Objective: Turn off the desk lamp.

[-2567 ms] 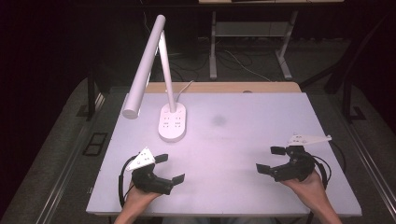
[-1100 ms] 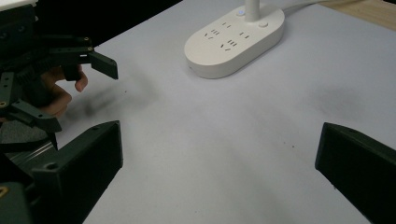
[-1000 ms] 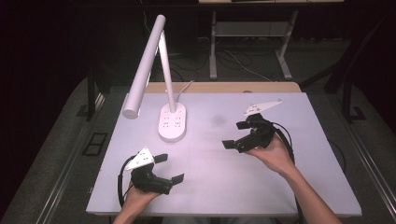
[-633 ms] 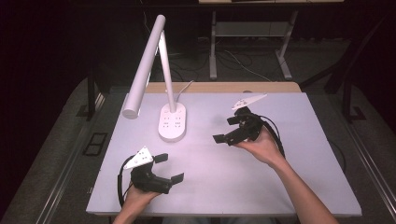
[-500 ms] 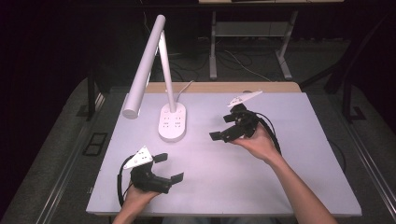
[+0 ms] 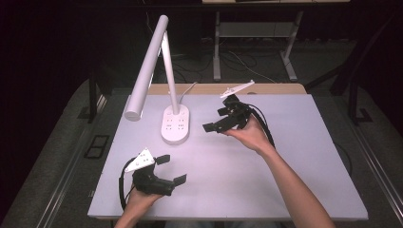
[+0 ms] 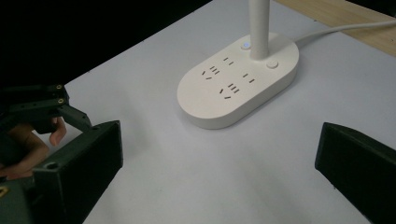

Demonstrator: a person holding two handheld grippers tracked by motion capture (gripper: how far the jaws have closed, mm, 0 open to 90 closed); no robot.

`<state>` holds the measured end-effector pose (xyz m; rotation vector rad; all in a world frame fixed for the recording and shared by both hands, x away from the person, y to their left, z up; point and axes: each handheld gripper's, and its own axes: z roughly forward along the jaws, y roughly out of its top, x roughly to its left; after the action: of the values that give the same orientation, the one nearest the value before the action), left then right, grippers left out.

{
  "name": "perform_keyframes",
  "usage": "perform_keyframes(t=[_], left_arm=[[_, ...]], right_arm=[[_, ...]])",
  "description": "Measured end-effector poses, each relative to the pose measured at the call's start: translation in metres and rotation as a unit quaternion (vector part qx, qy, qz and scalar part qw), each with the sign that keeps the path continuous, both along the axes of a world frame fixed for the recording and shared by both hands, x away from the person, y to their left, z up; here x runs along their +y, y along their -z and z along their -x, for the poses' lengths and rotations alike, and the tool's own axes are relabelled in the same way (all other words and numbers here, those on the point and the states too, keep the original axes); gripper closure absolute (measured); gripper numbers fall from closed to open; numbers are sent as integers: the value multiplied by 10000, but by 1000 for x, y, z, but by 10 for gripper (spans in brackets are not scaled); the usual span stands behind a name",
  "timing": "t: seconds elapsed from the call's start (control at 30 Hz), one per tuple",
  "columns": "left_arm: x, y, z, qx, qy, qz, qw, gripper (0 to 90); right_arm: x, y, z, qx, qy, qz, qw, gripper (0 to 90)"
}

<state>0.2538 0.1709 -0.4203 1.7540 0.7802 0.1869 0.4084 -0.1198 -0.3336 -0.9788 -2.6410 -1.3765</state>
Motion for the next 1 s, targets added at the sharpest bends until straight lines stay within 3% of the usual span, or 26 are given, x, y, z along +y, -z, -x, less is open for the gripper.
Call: perform_keyframes(t=[0.13,0.17,0.27,0.43,0.53,0.7,1.0], left_arm=[[0,0,0,-18,-47,29,10000,0],[0,0,-1,-27,-56,21,10000,0],[1,0,-1,-28,-48,3,10000,0],[1,0,-2,-31,-69,23,10000,0],[2,0,-2,-33,-78,-9,10000,0],[2,1,-2,-14,-65,0,10000,0],[3,0,-2,-19,-53,-11,10000,0]], right_arm=[[6,1,-9,29,13,7,10000,19],[7,1,-11,32,-9,-27,10000,60],[11,2,-19,59,-8,-173,9998,61],[21,7,-30,124,12,-136,9998,72],[27,8,-36,95,-29,-229,9997,152],[39,10,-46,85,-18,-153,9998,267],[53,22,-65,261,16,-214,9994,458]])
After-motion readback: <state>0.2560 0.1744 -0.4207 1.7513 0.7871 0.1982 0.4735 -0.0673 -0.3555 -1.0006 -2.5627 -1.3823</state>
